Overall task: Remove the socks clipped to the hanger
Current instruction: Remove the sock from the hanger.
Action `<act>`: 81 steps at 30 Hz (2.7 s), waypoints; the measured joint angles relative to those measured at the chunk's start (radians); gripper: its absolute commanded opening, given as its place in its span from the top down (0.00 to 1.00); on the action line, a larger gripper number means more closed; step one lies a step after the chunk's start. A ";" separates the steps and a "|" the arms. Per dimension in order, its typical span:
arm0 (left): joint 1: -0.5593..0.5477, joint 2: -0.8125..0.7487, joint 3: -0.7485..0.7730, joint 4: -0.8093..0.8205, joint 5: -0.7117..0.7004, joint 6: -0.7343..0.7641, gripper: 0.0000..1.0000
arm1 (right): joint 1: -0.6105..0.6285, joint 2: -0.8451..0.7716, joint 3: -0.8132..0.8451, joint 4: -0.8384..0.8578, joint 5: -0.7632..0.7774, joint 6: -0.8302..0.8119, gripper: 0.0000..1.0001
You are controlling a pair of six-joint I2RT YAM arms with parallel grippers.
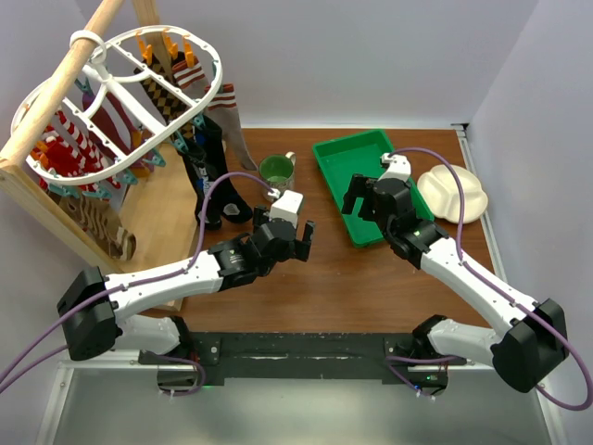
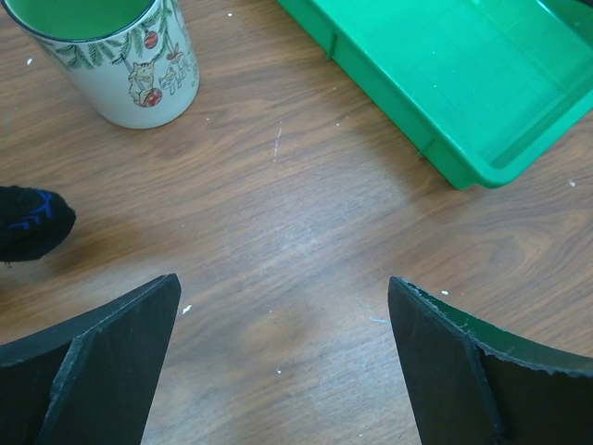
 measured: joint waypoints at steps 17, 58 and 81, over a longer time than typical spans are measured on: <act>0.000 -0.043 -0.006 -0.066 -0.051 -0.045 0.00 | 0.000 0.003 0.008 0.014 -0.051 -0.016 0.01; 0.006 -0.517 -0.144 -1.067 -0.072 -1.085 0.00 | 0.526 0.624 0.523 0.452 -0.333 -0.230 0.11; 0.006 -0.659 -0.187 -0.805 -0.124 -0.812 0.00 | 0.519 0.745 0.644 0.494 -0.298 -0.394 1.00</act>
